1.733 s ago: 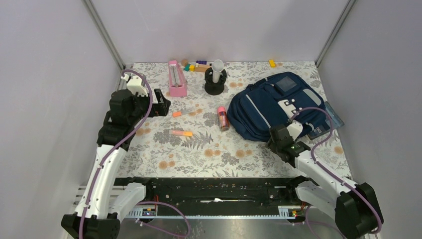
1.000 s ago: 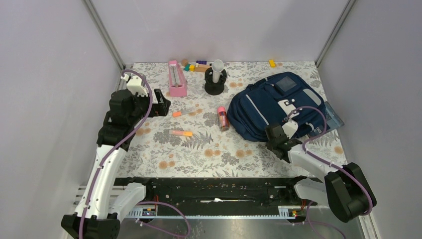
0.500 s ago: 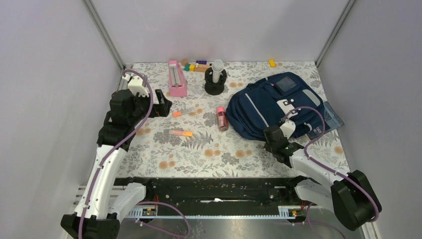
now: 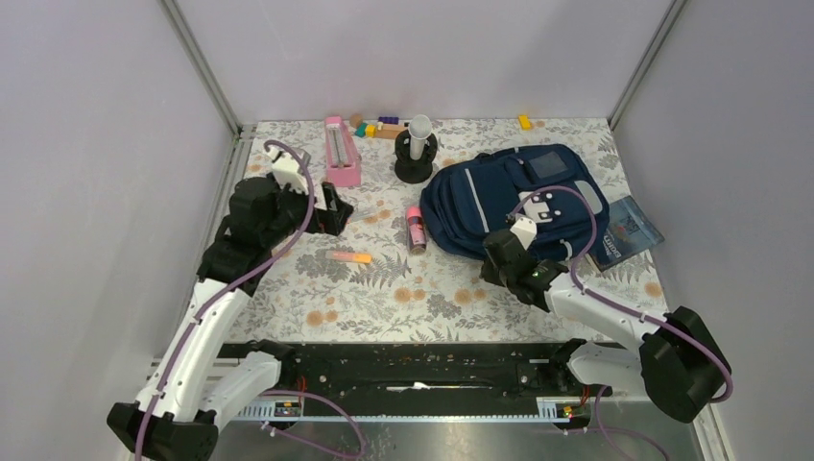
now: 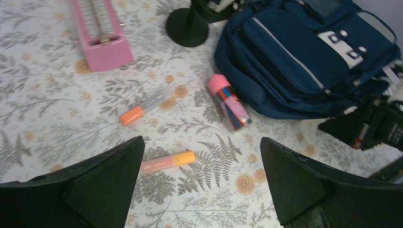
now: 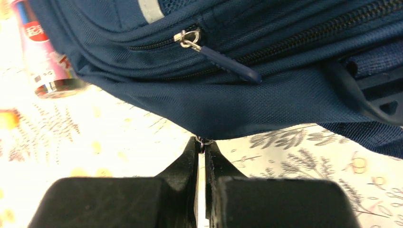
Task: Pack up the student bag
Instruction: Unzip the student bag at the center of the board.
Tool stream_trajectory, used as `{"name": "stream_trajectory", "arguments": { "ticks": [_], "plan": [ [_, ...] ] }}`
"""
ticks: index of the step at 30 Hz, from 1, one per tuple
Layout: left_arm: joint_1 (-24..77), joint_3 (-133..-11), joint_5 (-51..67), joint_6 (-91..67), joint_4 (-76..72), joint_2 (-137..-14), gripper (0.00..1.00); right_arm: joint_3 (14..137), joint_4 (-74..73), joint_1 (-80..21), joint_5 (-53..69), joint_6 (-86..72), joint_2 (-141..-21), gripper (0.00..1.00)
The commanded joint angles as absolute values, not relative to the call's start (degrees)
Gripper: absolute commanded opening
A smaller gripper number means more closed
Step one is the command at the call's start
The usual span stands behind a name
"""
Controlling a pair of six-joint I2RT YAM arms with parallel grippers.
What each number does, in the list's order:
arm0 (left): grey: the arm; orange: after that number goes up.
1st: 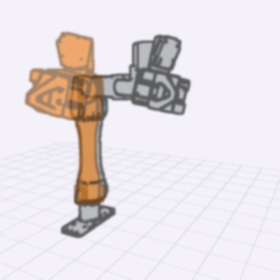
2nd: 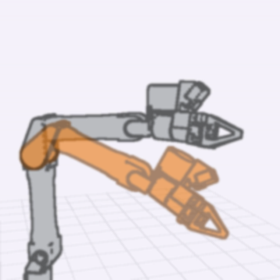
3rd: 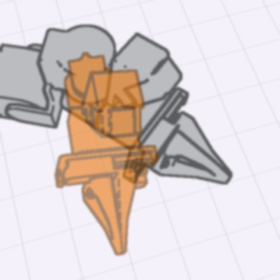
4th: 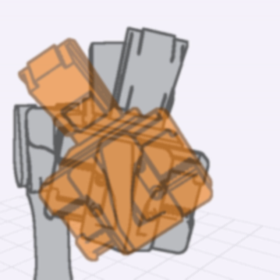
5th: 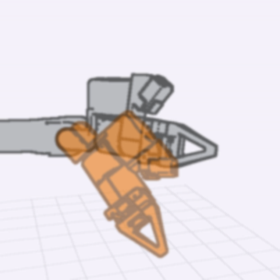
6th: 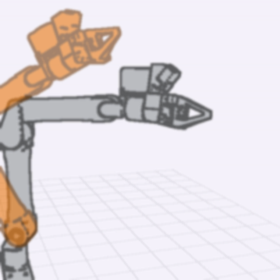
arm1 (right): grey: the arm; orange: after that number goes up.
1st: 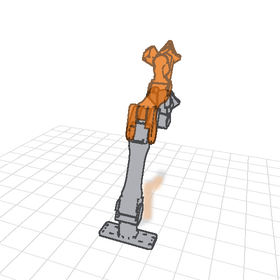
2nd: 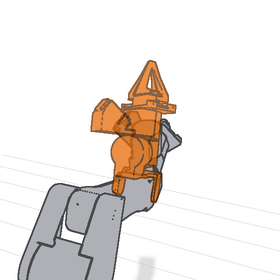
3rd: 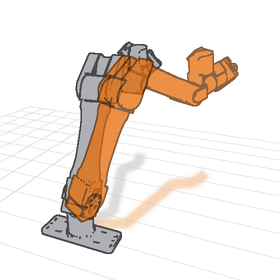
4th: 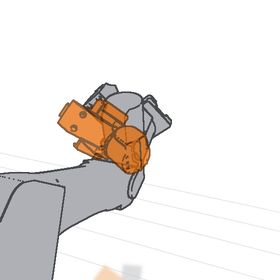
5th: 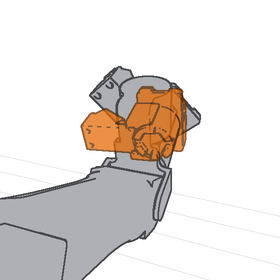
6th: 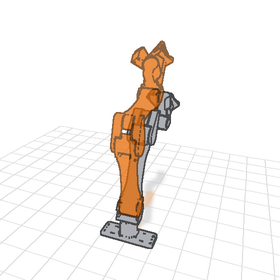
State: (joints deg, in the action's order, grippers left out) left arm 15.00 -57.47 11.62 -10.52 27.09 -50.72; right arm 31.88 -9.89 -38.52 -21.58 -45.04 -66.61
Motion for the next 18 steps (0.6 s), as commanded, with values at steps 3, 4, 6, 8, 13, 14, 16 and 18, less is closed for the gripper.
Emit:
{"name": "stream_trajectory", "arguments": {
  "ticks": [3,4,6,8,13,14,16,18],
  "plan": [
    [23.49,-53.31,14.41,-7.05,17.9,-49.32,0.99,34.58,-8.94,-40.24,-13.35,-49.92,-62.51,0.0],
    [25.31,-52.48,13.75,-7.58,16.93,-49.52,0.99,34.36,-8.96,-40.3,-12.79,-50.08,-61.64,0.0],
    [29.28,-50.82,12.42,-10.6,13.61,-50.05,0.99,34.13,-9.51,-40.33,-12.41,-49.62,-60.5,0.0],
    [33.06,-50.45,11.95,-12.74,11.42,-51.67,0.99,34.29,-11.07,-40.33,-13.54,-48.56,-60.09,0.0],
    [43.57,-46.38,4.21,-14.86,1.92,-55.47,0.99,36.49,-20.93,-40.27,-20.12,-44.79,-57.05,0.67],
    [45.26,-44.85,3.1,-15.41,-1.33,-56.22,0.99,36.82,-23.24,-40.3,-22.26,-43.84,-55.6,0.74],
    [48.18,-41.29,1.26,-16.23,-8.7,-57.68,0.99,37.59,-27.05,-39.84,-25.73,-42.46,-52.39,0.82],
    [50.85,-37.68,-0.52,-16.83,-16.89,-59.91,0.99,38.53,-30.14,-39.02,-28.4,-41.86,-49.61,0.89]
  ]
}}
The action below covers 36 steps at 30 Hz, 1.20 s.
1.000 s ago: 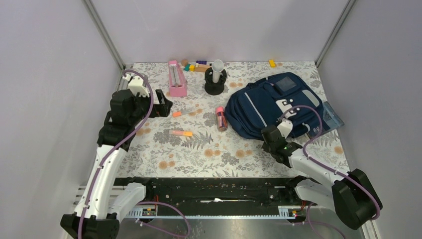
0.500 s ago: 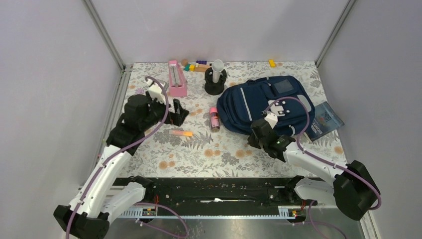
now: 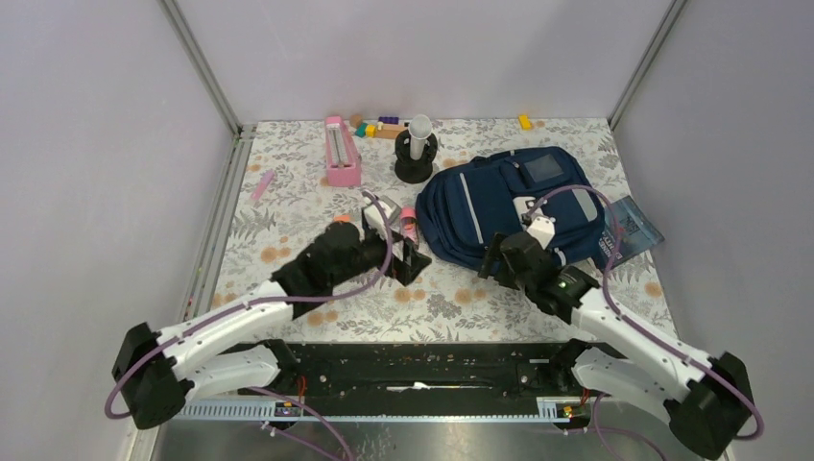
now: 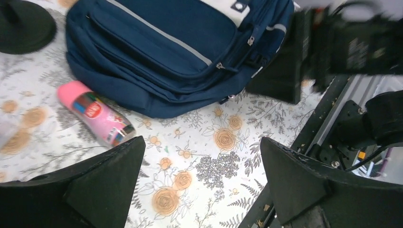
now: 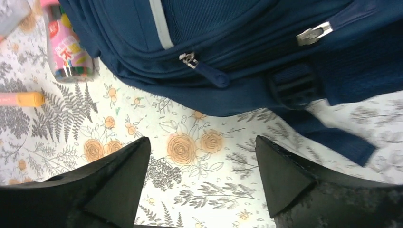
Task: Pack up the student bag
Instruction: Unzip the student bag at the center of the board.
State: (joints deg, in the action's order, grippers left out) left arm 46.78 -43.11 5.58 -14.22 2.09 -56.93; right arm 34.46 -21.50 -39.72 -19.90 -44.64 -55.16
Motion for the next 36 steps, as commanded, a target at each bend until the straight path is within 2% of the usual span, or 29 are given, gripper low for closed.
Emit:
{"name": "stream_trajectory", "arguments": {
  "ticks": [1,3,8,16,25,30,36],
  "plan": [
    [52.12,-36.26,-2.05,-17.06,-20.7,-61.15,0.99,38.63,-30.75,-38.07,-29.1,-42.1,-48.62,0.93],
    [54.88,-34.85,-4.99,-17.11,-26.49,-64.74,0.99,37.74,-30.29,-34.06,-26.5,-42.87,-47.33,0.97],
    [62.64,-35.43,-14.72,-16.95,-38.71,-76.9,0.99,33.88,-26.65,-23.37,-24.08,-46.48,-46.89,0.97],
    [67.06,-40.92,-16.51,-21.48,-47.19,-92.6,0.99,24.58,-20.63,-14.19,-21.74,-54.82,-40.38,1.0],
    [67.06,-39.96,-16.16,-23.1,-49.29,-95.62,0.99,22.6,-11.84,-13.57,-22.41,-56.58,-48.08,0.88],
    [67.05,-38.85,-15.99,-24.31,-50.1,-95.94,0.99,21.18,-6.53,-13.45,-24.32,-56.56,-52.4,0.65],
    [66.82,-37.47,-18.69,-26.94,-48.71,-94.57,0.99,23.36,-3.37,-13.45,-21.29,-52.93,-55.01,0.12]
  ]
}}
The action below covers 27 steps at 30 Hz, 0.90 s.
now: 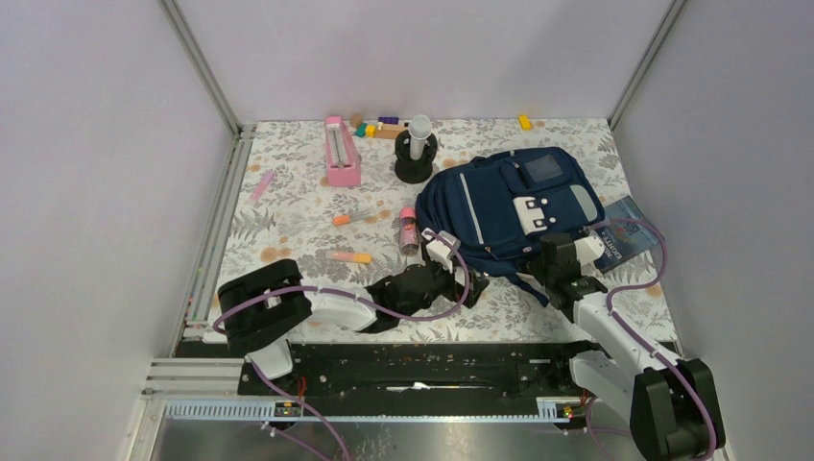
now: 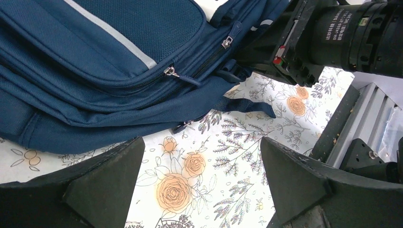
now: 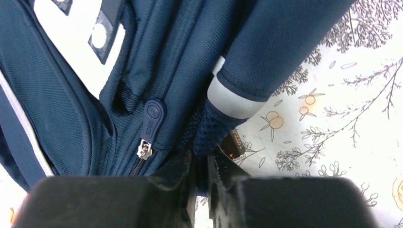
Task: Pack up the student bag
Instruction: Unzip the student bag at the center of the board.
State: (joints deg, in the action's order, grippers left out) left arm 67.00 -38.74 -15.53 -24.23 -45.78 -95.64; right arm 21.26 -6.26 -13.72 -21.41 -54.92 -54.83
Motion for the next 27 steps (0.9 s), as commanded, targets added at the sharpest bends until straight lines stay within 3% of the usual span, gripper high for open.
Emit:
{"name": "stream_trajectory", "arguments": {
  "ticks": [1,2,8,19,24,27],
  "plan": [
    [66.69,-36.92,-18.87,-27.76,-49.11,-94.09,0.99,23.79,-3.89,-13.49,-20.81,-52.87,-54.11,0.04],
    [66.56,-36.43,-18.85,-28.49,-49.6,-93.89,0.99,24.17,-4.43,-13.45,-20.41,-52.64,-52.69,0.0],
    [66.53,-36.21,-18.24,-31.6,-52.68,-96.12,0.99,28.06,-11.11,-13.45,-19.94,-51.68,-43.98,0.0],
    [66.41,-40.52,-16.85,-36.01,-53.73,-100.82,0.93,31.37,-16.35,-13.44,-15.57,-53.25,-39.62,0.0],
    [62.83,-40.11,-11.07,-41.74,-54.37,-102.82,0.72,33.6,-18.64,-13.45,-14.77,-53.26,-37.51,0.0],
    [62.31,-38.21,-5.8,-40.54,-60.42,-103.37,0.68,34.66,-19.79,-13.44,-15.16,-52.82,-36.67,0.0]
  ]
}}
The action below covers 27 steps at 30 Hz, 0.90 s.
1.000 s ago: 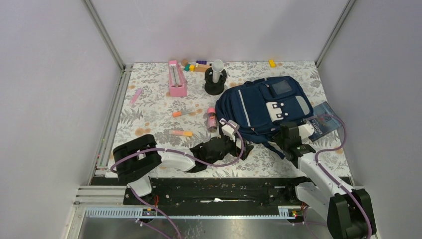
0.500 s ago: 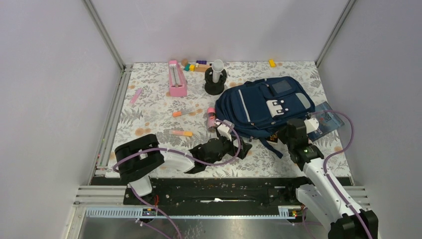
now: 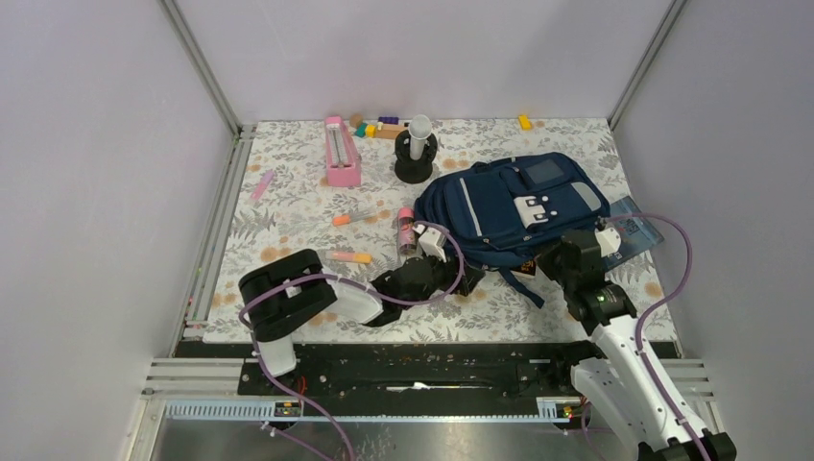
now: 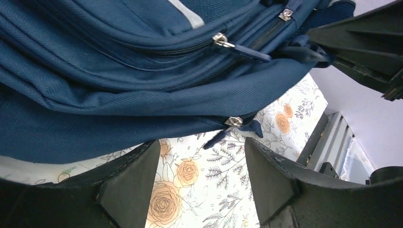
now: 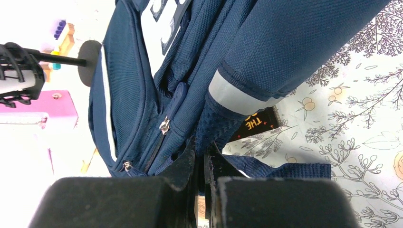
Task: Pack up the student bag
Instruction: Unzip the student bag at the center of the board.
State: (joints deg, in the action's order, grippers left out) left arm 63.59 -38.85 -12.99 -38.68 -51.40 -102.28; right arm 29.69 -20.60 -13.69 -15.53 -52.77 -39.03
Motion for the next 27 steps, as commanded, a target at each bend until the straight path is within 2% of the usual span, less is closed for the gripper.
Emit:
{"name": "stream_trajectory", "arguments": {
  "ticks": [1,6,12,19,24,27],
  "plan": [
    [62.36,-38.0,-4.41,-39.88,-62.29,-103.67,0.68,35.02,-20.18,-13.49,-15.36,-52.56,-36.65,0.0],
    [62.36,-39.88,0.91,-38.13,-63.69,-106.38,0.68,35.43,-20.61,-13.47,-14.62,-52.55,-36.45,0.0],
    [62.36,-41.41,3.05,-37.37,-64.74,-108.75,0.63,35.9,-21.06,-13.47,-14.99,-51.69,-35.76,0.0],
    [62.42,-43.94,3.73,-37.44,-64.33,-109.8,0.51,35.94,-21.17,-13.45,-14.68,-51.65,-36.16,0.0],
    [62.66,-45.41,2.71,-38.23,-64.66,-110.32,0.49,35.53,-21.16,-13.45,-14.79,-51.58,-36.15,0.0],
    [62.67,-46.38,1.97,-38.28,-62.88,-110.71,0.42,35.33,-21.1,-13.44,-14.77,-51.59,-35.96,0.0]
  ]
}}
